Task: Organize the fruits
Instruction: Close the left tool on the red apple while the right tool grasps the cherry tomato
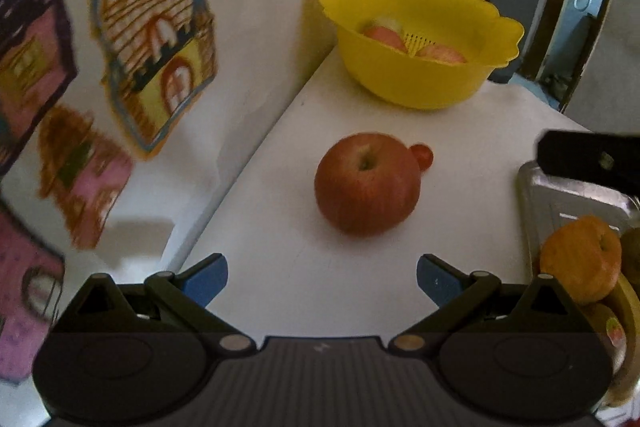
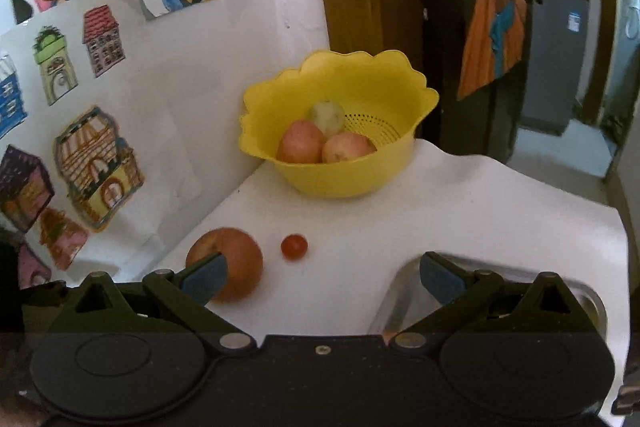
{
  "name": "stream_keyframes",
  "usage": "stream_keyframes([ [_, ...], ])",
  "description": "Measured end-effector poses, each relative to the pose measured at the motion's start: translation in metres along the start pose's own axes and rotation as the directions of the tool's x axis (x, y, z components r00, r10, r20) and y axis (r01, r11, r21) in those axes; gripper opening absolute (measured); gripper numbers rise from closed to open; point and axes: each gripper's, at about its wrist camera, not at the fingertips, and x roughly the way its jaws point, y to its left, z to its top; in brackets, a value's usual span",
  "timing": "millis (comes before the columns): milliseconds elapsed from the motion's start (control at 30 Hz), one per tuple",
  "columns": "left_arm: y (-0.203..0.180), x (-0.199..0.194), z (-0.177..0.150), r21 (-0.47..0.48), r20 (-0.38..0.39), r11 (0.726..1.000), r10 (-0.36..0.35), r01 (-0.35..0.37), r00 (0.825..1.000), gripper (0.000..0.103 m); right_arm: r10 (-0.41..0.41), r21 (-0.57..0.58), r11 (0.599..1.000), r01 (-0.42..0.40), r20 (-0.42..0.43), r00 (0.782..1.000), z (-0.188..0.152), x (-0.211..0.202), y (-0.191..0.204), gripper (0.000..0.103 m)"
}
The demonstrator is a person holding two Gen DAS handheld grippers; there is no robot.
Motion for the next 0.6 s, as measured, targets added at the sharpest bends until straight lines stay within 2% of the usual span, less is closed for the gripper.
stream_keyframes([
  [267,-0.005,0.015,0.012,0.045,0.081,0.999,-0.015,0.011,0.997,0.102,0.036,-0.162,0.986,-0.048,-0.077,0.996,0.019,0.049,-0.003,0.096],
  [467,-0.011,0.024,0.017,0.077,0.099,0.997,-0.037,0.029,0.994,0.102,0.102,-0.241,0.961,-0.138,-0.157,0.982,0.022,0.078,0.000,0.085],
  [600,-0.015,0.028,0.018,0.104,0.110,0.994,-0.048,0.037,0.993,0.102,0.096,-0.267,0.953,-0.144,-0.186,0.978,0.023,0.093,0.003,0.078],
])
